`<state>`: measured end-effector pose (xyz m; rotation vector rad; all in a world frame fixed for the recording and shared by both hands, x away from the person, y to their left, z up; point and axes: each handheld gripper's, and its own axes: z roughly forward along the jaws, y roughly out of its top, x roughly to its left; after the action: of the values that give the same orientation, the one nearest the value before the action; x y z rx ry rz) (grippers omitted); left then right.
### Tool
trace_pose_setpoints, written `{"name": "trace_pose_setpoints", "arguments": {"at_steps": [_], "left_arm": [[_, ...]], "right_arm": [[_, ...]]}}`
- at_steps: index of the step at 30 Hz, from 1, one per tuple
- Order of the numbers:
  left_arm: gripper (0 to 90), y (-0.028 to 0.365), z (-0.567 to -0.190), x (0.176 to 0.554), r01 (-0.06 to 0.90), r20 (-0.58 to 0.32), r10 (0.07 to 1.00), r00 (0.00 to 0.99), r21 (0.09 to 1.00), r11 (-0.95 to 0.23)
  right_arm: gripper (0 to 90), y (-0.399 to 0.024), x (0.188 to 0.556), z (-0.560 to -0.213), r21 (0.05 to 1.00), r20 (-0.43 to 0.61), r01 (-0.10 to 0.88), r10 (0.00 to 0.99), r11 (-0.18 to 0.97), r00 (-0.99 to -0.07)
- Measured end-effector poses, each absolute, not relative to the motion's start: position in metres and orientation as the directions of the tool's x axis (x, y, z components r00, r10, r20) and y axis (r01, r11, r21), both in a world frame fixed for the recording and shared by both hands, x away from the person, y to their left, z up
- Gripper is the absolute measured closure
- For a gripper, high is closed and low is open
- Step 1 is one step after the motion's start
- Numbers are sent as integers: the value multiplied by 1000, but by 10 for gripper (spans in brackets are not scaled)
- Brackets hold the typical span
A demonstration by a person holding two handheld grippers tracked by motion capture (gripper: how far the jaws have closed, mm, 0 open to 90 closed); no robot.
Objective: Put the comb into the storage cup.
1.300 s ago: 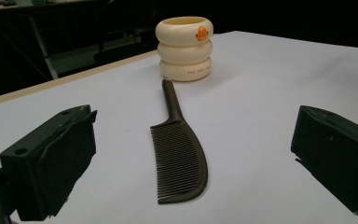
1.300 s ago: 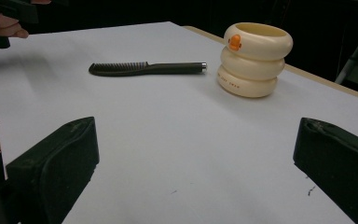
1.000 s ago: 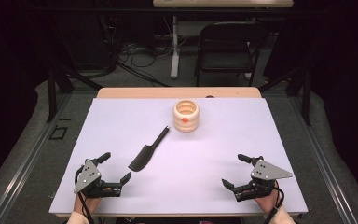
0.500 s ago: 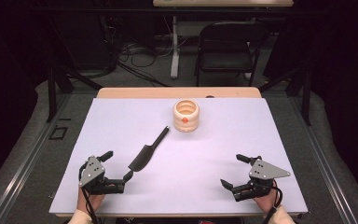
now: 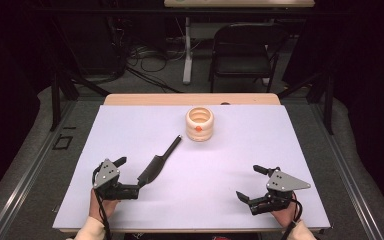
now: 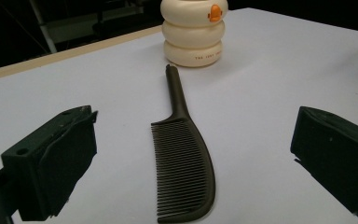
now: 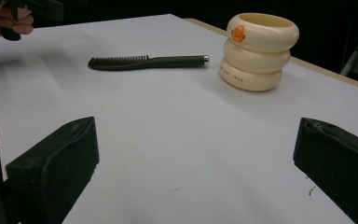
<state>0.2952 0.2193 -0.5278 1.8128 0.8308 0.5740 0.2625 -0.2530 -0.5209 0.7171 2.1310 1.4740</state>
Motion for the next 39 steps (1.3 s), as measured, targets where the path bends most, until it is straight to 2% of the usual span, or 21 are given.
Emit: {"name": "trace_pose_setpoints", "arguments": {"at_steps": [8, 39], "left_arm": [[0, 216, -529, 311, 315, -19, 773, 634, 919, -236], [0, 183, -520, 356, 318, 7, 742, 671, 901, -296]], "right_arm": [[0, -253, 262, -521, 941, -70, 163, 642, 296, -763], [0, -252, 259, -522, 935, -70, 171, 634, 310, -770]]}}
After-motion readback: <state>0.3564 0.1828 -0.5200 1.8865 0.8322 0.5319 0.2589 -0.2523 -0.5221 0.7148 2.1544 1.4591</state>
